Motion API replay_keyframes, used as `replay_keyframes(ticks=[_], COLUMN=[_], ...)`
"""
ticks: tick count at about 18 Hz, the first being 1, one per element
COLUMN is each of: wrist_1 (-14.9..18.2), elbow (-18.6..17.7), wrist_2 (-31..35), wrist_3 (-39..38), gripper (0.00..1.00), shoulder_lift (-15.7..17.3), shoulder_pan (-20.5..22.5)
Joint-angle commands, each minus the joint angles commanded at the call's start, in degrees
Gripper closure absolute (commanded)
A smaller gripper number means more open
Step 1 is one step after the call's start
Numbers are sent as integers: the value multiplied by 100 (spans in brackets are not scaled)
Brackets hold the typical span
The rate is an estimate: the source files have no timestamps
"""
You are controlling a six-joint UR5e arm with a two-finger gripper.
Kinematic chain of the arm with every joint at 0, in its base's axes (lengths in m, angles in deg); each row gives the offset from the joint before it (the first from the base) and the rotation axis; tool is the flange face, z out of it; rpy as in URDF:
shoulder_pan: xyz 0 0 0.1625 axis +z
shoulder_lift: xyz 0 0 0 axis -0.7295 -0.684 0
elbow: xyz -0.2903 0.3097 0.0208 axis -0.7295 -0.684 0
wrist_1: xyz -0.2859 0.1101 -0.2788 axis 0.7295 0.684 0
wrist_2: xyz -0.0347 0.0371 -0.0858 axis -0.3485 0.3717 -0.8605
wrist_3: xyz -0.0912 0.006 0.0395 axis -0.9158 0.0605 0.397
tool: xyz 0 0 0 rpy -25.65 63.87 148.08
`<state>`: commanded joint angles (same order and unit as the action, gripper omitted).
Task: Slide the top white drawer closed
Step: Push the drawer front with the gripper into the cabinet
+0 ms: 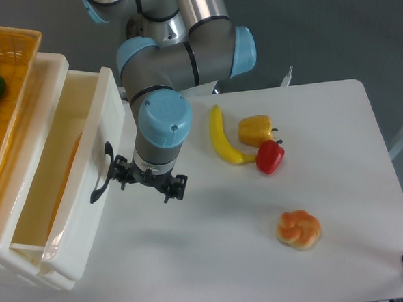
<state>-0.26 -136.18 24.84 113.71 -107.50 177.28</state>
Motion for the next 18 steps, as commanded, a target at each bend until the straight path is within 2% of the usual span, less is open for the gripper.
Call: replay_keyframes(ticks=[13, 18], wrist_1=[79, 97], elbow=[-9, 79], wrist_2=[-36, -79], wrist_3=[-9, 9], gripper=[0, 0], shoulder_lift=[97, 132], shoulder_pan=[-193, -18])
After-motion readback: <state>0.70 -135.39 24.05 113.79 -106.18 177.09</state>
